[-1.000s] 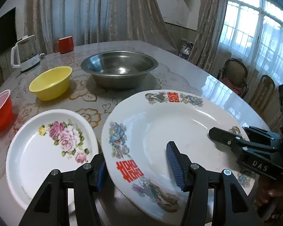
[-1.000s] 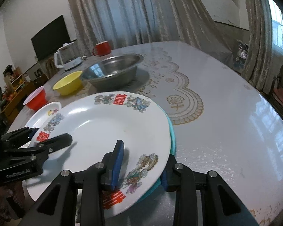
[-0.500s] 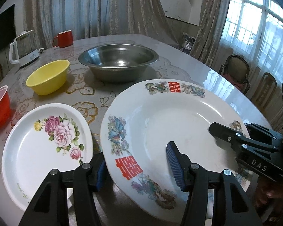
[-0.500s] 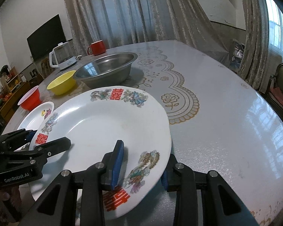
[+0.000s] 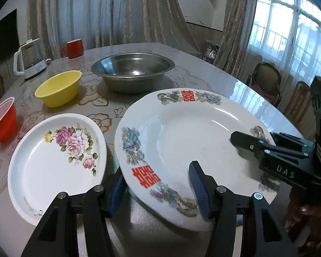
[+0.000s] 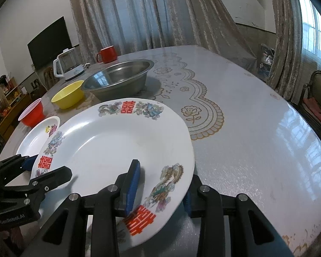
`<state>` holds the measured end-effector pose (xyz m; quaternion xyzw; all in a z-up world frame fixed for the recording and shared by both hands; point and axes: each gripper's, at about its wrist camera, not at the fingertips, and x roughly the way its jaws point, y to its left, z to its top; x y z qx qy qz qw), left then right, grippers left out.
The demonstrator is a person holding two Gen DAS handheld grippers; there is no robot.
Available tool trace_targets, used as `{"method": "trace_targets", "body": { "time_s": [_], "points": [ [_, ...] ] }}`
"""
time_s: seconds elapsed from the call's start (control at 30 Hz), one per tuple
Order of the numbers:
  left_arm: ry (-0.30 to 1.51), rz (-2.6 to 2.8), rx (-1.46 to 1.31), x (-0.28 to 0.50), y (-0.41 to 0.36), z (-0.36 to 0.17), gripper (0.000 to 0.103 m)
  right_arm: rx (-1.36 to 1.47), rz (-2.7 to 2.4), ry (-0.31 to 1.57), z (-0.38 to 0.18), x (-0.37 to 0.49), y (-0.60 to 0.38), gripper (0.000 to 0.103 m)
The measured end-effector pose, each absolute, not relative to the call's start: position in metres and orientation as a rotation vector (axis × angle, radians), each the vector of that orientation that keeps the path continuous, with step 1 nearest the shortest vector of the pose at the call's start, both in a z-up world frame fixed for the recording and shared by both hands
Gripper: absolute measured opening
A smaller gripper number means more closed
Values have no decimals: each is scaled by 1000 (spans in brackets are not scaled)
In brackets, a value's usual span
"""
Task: Organize plates and bowls
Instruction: 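Lower the large plate onto the teal tray and open both grippers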
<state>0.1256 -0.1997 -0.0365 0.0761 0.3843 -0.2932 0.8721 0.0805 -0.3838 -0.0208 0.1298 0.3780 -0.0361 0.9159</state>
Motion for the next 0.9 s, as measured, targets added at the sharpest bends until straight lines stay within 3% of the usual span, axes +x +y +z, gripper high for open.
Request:
{"method": "trace_targets", "body": {
  "time_s": [0.9],
  "points": [
    [756,-638,94,96,-173,-30,56,193,-137,791,-9,51,-369,39]
  ]
}}
